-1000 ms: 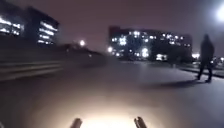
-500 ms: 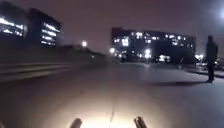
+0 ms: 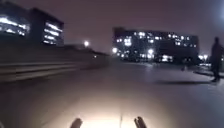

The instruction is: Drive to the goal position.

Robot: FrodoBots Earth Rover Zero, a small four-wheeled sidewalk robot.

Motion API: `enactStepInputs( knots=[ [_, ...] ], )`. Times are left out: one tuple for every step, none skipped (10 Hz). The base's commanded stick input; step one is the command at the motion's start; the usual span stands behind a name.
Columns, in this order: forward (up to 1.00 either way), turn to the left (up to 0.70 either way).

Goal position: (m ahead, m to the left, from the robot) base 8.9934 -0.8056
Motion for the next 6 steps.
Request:
enactStepInputs(
  knots=[
    [1.0, 0.0],
    [1.0, 0.0],
    [1.0, 0.0],
    [1.0, 0.0],
    [1.0, 0.0],
    [1.0, 0.0]
  ],
)
